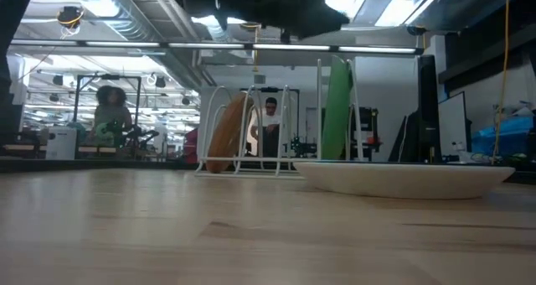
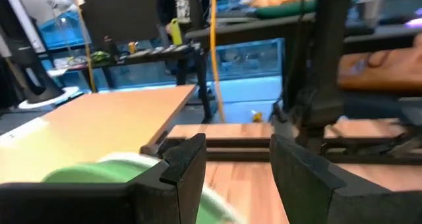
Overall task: Sort dishes
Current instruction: Put the blue plate in the dish rack
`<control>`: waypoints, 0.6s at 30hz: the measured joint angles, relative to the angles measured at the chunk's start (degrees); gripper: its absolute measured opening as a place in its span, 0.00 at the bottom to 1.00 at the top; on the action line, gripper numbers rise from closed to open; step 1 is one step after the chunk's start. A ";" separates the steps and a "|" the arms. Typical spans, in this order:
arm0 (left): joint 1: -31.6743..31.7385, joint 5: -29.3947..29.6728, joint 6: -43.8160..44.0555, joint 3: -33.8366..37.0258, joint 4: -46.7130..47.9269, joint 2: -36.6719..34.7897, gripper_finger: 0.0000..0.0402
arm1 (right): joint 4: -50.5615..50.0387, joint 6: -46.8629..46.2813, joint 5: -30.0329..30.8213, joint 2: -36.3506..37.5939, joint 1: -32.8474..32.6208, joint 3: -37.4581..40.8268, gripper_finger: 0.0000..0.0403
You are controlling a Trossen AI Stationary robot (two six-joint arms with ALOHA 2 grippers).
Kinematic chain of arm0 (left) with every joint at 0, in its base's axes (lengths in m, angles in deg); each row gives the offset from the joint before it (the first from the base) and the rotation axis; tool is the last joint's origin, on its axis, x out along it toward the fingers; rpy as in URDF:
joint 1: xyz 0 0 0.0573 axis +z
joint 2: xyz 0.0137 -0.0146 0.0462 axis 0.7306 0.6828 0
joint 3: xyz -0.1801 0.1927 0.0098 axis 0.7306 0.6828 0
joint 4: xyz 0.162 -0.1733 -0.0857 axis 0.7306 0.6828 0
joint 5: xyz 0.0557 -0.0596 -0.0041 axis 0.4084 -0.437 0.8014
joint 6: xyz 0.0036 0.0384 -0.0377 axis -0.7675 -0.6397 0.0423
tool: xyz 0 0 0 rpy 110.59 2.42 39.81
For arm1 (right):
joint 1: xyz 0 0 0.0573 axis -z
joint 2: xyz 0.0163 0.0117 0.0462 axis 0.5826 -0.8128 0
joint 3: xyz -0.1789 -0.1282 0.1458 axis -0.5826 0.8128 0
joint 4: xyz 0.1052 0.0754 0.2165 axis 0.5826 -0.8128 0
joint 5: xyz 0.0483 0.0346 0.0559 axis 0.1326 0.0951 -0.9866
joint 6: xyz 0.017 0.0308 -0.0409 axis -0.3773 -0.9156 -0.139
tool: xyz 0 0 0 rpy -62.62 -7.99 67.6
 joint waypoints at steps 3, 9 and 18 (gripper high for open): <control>-1.91 0.00 1.12 -0.01 3.88 -2.33 0.40 | 0.05 -3.74 -6.31 0.00 0.00 0.00 0.41; -7.67 -0.02 -1.66 -0.06 21.85 -7.05 0.40 | 0.20 -8.38 -12.34 0.08 -0.07 5.84 0.41; -18.43 -0.10 -13.21 1.79 46.25 -7.11 0.40 | 0.12 -11.88 -3.95 0.04 -0.02 28.54 0.41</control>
